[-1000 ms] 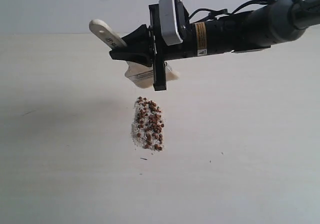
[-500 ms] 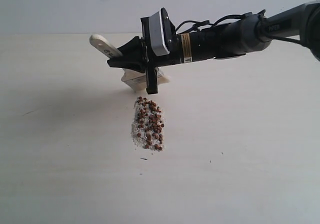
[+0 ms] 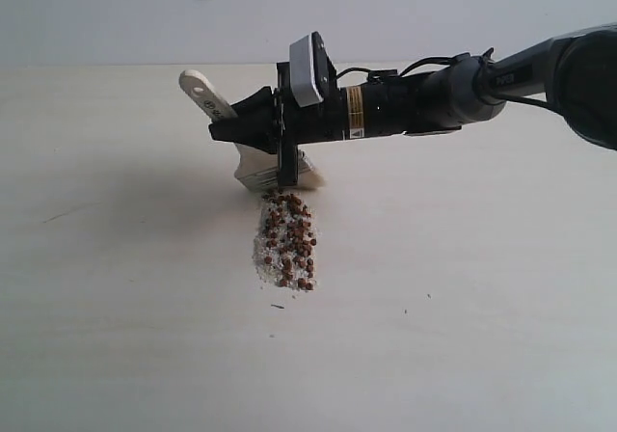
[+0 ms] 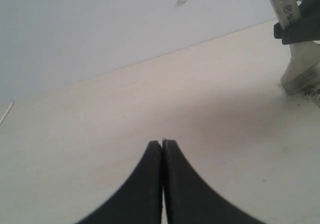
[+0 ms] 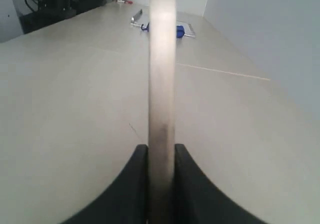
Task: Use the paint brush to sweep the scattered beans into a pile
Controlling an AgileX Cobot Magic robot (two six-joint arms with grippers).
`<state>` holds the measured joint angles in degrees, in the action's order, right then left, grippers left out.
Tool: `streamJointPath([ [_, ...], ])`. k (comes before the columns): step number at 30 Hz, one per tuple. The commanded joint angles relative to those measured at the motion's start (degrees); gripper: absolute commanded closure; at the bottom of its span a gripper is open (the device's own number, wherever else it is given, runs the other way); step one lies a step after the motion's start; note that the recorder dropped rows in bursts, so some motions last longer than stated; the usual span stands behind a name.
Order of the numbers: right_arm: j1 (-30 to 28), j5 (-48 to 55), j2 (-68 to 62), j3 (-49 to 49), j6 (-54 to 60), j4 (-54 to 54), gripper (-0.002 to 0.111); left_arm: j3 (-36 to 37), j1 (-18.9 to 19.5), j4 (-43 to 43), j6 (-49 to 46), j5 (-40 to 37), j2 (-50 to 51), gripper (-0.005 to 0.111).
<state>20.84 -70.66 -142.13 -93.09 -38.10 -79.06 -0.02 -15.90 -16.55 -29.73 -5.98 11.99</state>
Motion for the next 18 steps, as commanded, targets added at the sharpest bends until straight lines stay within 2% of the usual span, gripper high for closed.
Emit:
streamJointPath([
  [1,-0.2,0.69,-0.61,-0.04,-7.4,-4.22,0.108,0.02,0.05,-0.18,0.1,0.3,-0.2,0.107],
  [11,-0.2,0.69,-0.61,-0.04,-17.82,-6.97,0.108,0.02,0.05,-0.18,0.1,0.3,-0.2,0.107],
  [18,-0.2,0.69,0.5,-0.04,-17.11,-6.04,0.108,0.02,0.05,-0.18,0.1,0.3,-0.2,0.107],
])
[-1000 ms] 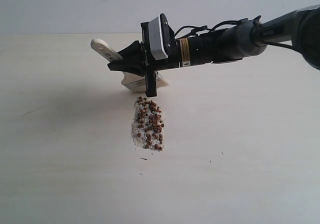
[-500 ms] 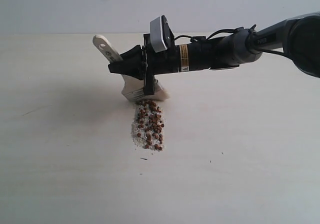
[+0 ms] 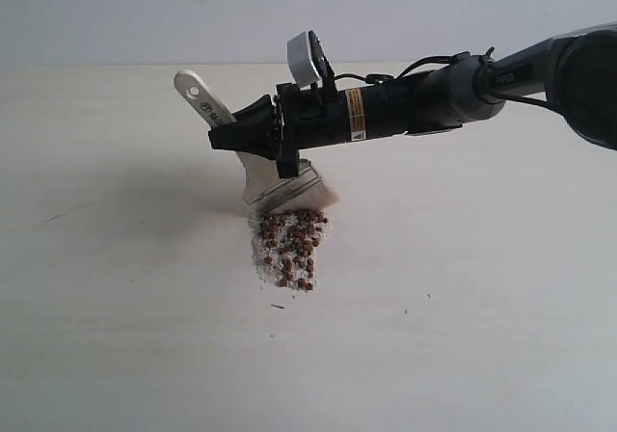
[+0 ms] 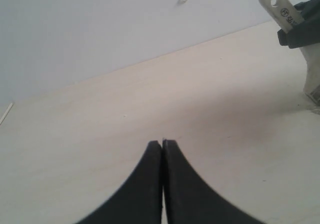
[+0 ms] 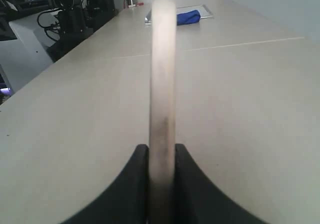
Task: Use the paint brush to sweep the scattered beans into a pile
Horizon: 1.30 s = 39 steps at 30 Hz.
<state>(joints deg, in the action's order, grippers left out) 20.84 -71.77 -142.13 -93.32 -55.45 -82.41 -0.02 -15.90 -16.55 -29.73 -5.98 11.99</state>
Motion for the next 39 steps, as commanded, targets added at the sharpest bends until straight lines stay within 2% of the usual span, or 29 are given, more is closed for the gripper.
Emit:
streamJointPath([
  [1,-0.2,1.81,0.94,0.19,1.19,-2.05,0.108,0.02,0.05,-0.18,0.1,0.3,-0.2,0.107],
  [11,-0.2,2.58,5.46,0.19,10.59,2.98,0.108,0.02,0.05,-0.18,0.1,0.3,-0.2,0.107],
  [20,-0.2,15.26,9.56,2.45,13.38,3.4,0.108,0.02,0.05,-0.18,0.1,0.3,-0.2,0.107],
  [24,-0.2,22.17,13.12,6.39,18.39,6.83,0.108,0.02,0.05,-0.18,0.1,0.3,-0.2,0.107],
  [27,-0.2,23.06,16.16,11.63,25.36,10.56,0.108,0.02,0.05,-0.18,0.1,0.3,-0.2,0.107],
  [31,0.75,25.7,20.67,20.36,38.71,24.69,0.108,0.02,0.05,-0.18,0.1,0.3,-0.2,0.107],
  [34,2.52,28.6,24.38,27.82,55.45,41.07,0.108,0.02,0.05,-0.18,0.1,0.3,-0.2,0.107],
  [37,4.66,25.59,25.7,33.87,73.42,60.31,0.108,0.02,0.05,-0.18,0.1,0.3,-0.2,0.107],
  [39,5.99,20.79,25.4,36.43,78.83,67.47,0.108,0.02,0.05,-0.18,0.1,0.3,-0.2,0.107],
])
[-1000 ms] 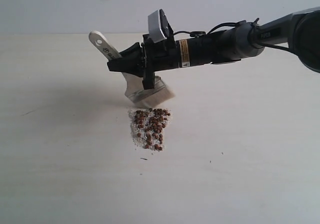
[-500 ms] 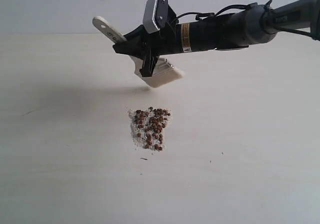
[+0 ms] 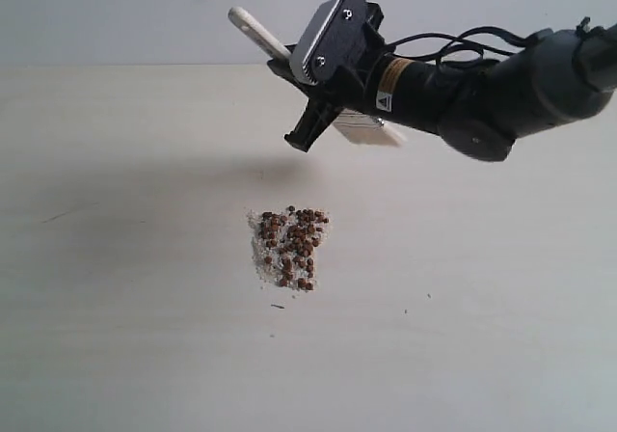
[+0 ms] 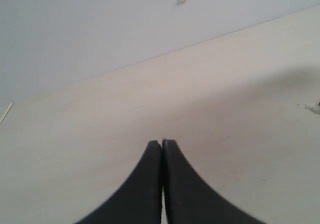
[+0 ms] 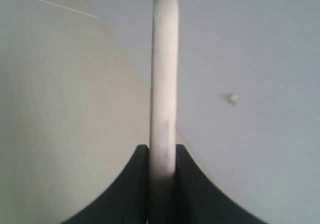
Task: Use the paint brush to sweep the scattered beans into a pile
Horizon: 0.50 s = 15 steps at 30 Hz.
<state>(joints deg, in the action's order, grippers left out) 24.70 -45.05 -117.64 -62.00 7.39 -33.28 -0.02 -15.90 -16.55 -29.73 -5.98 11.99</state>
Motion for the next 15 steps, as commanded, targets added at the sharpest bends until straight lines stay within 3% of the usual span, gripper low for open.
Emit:
streamJointPath([
  [1,2.71,-8.75,0.45,6.28,17.08,20.59,0.108,0.02,0.05,-0.18,0.1,0.3,-0.2,0.107],
  [5,4.68,-16.69,-2.45,8.43,18.21,24.78,0.108,0.02,0.05,-0.18,0.1,0.3,-0.2,0.107],
  [12,7.48,-20.17,-8.09,8.53,16.9,27.33,0.108,0.02,0.05,-0.18,0.1,0.3,-0.2,0.107],
  [15,9.29,-18.65,-8.22,8.53,8.44,27.33,0.108,0.02,0.05,-0.18,0.1,0.3,-0.2,0.107],
])
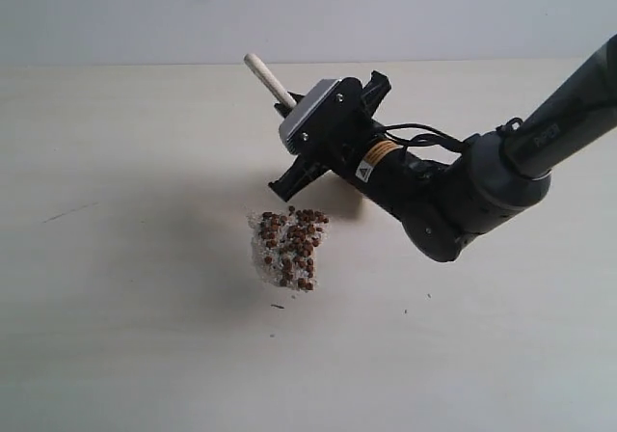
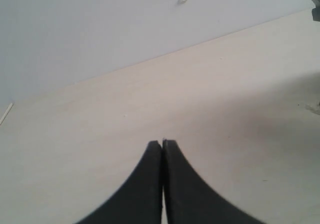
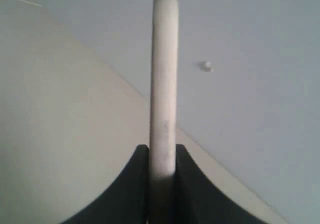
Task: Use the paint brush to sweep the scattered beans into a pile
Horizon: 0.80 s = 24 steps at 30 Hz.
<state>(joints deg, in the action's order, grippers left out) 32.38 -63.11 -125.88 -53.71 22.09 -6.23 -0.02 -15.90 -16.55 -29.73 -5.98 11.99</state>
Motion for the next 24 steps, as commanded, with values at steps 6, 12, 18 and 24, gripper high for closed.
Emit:
streamJointPath([
  [6,4.98,2.4,0.02,0.24,-7.76,-0.24,0.108,0.02,0.05,-0.18,0.1,0.3,-0.2,0.107],
  [12,4.98,2.17,0.02,0.24,-15.64,-0.38,0.108,0.02,0.05,-0.18,0.1,0.3,-0.2,0.107],
  [18,4.98,1.78,0.02,0.24,-21.26,-0.98,0.108,0.02,0.05,-0.18,0.1,0.3,-0.2,0.107],
  [24,4.98,0.69,0.02,0.24,-23.96,-5.1,0.108,0.02,0.05,-0.18,0.1,0.3,-0.2,0.107],
])
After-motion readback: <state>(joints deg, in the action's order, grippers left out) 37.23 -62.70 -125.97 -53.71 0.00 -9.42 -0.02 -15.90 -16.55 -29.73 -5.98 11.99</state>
